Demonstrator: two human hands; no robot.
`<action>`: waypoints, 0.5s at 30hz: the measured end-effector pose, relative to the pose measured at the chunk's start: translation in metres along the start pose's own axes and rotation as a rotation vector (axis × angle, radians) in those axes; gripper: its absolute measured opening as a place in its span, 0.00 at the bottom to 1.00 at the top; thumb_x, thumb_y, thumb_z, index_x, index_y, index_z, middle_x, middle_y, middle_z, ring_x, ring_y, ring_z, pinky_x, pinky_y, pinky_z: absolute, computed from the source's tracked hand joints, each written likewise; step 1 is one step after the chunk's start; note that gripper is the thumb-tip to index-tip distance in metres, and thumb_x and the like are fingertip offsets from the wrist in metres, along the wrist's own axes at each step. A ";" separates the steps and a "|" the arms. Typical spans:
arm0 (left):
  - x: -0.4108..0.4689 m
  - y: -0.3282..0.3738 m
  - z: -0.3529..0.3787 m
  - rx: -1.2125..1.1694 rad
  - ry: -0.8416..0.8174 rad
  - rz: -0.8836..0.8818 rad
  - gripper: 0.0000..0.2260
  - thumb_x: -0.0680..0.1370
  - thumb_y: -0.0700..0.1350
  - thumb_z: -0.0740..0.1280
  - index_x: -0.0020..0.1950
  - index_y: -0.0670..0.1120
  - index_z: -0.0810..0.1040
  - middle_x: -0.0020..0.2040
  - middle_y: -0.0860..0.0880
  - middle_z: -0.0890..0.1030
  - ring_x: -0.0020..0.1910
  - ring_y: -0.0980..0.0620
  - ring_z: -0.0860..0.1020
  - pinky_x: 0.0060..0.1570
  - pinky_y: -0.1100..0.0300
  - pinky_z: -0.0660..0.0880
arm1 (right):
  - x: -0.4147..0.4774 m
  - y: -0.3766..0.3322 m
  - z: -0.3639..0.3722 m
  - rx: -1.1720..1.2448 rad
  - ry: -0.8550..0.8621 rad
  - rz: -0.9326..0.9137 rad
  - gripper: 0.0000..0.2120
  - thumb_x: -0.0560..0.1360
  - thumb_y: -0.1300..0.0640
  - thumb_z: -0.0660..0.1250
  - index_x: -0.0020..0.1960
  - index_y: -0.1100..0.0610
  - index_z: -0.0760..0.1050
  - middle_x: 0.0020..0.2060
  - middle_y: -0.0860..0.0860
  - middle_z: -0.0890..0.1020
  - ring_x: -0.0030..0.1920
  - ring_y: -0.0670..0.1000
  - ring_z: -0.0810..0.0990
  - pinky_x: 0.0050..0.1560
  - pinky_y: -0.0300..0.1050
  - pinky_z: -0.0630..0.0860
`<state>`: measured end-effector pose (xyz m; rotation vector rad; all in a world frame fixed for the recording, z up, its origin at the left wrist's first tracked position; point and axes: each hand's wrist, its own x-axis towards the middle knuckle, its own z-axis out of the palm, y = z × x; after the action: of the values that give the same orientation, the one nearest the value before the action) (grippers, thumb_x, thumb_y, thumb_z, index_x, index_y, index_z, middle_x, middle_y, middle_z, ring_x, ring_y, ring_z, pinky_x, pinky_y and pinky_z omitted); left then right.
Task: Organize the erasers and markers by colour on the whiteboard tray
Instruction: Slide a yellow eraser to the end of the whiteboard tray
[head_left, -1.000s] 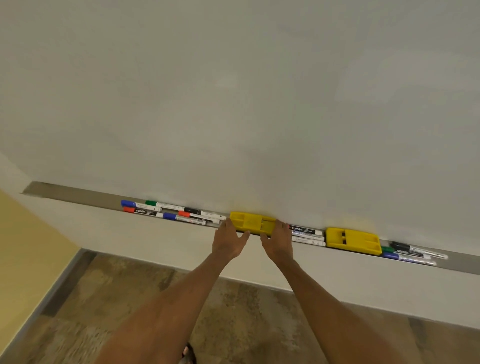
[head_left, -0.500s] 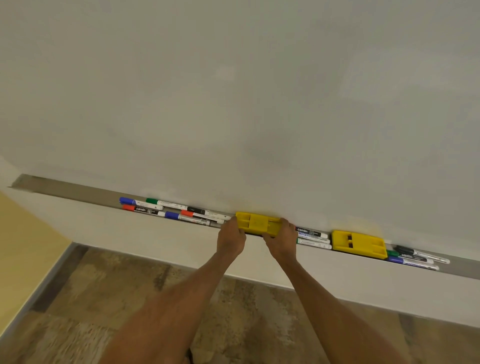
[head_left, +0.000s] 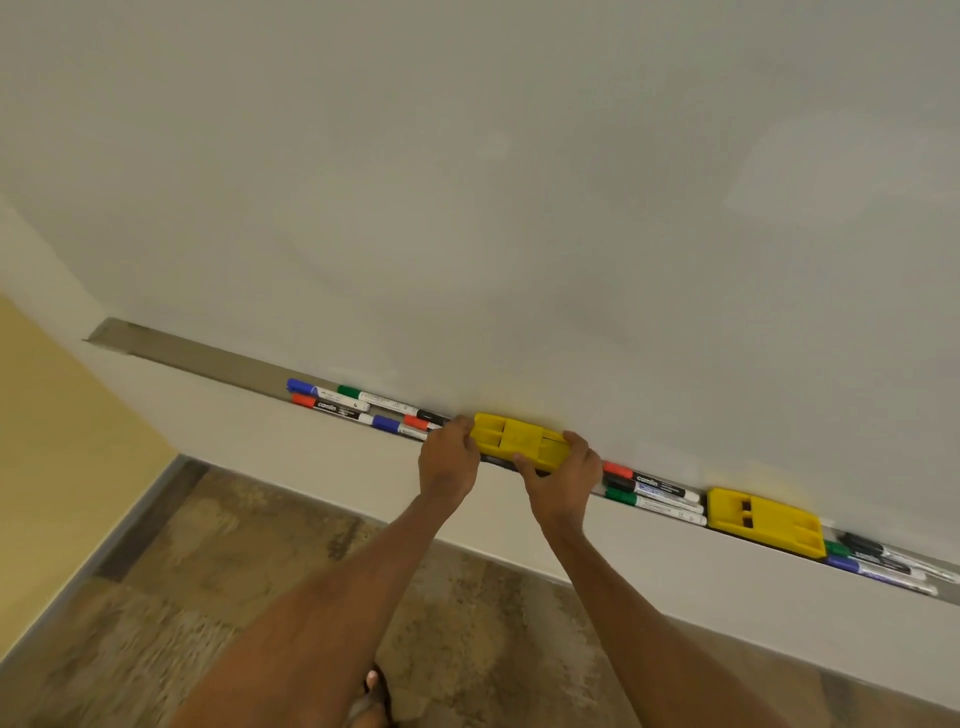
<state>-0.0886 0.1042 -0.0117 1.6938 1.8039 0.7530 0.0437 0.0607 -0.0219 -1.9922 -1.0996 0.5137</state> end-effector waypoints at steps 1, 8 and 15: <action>0.002 -0.005 -0.008 0.009 0.015 -0.005 0.13 0.80 0.41 0.58 0.61 0.41 0.77 0.54 0.40 0.82 0.53 0.41 0.79 0.52 0.51 0.76 | -0.003 -0.006 0.007 0.004 -0.008 -0.006 0.35 0.66 0.50 0.76 0.66 0.60 0.65 0.61 0.61 0.70 0.62 0.61 0.66 0.62 0.56 0.68; 0.023 -0.051 -0.062 0.058 0.086 -0.062 0.13 0.81 0.43 0.57 0.59 0.44 0.78 0.51 0.40 0.82 0.51 0.40 0.79 0.49 0.49 0.75 | -0.029 -0.049 0.065 0.044 -0.066 -0.049 0.34 0.66 0.49 0.75 0.66 0.59 0.64 0.61 0.61 0.67 0.62 0.60 0.64 0.61 0.57 0.69; 0.044 -0.096 -0.111 0.022 0.140 -0.145 0.14 0.81 0.45 0.57 0.61 0.42 0.77 0.52 0.40 0.82 0.50 0.42 0.79 0.50 0.51 0.75 | -0.047 -0.095 0.121 0.006 -0.101 -0.048 0.33 0.67 0.47 0.74 0.66 0.56 0.65 0.63 0.60 0.68 0.64 0.60 0.66 0.60 0.61 0.71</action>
<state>-0.2373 0.1400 -0.0045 1.5376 2.0122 0.8090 -0.1107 0.1046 -0.0211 -1.9475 -1.2026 0.5970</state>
